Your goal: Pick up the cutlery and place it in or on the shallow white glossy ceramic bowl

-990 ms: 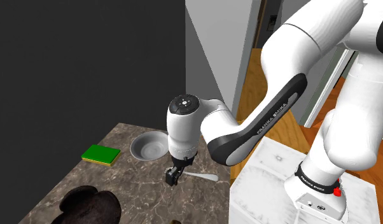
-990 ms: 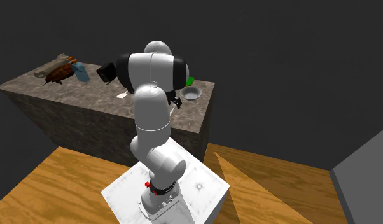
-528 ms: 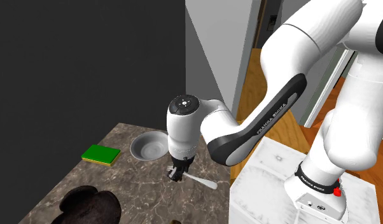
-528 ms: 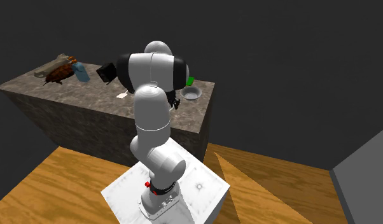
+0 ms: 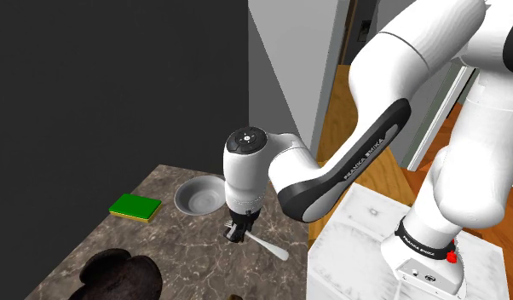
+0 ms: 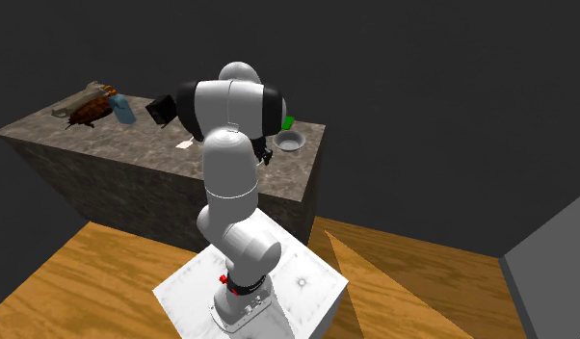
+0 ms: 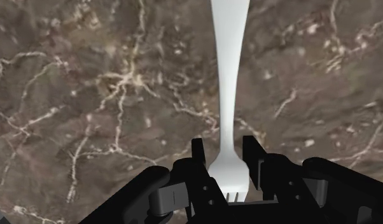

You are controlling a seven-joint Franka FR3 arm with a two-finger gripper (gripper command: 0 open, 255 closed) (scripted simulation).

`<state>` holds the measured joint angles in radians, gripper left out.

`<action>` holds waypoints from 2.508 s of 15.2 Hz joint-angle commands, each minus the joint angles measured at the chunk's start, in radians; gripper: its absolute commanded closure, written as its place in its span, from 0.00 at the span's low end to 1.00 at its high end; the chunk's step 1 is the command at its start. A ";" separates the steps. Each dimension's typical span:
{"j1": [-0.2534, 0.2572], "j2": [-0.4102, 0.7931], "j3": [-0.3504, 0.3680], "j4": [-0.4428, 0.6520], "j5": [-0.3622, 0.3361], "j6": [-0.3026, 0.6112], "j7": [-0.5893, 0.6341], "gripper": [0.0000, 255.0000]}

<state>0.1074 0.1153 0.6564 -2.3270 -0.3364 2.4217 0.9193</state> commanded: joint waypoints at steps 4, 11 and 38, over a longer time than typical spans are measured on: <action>-0.008 -0.049 0.011 0.011 0.059 -0.042 -0.047 1.00; -0.012 -0.127 0.017 0.040 0.146 -0.123 -0.118 1.00; 0.013 0.320 -0.087 0.693 -0.082 -0.399 -0.190 1.00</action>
<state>0.1107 0.3959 0.5787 -1.6819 -0.4006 2.0349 0.7329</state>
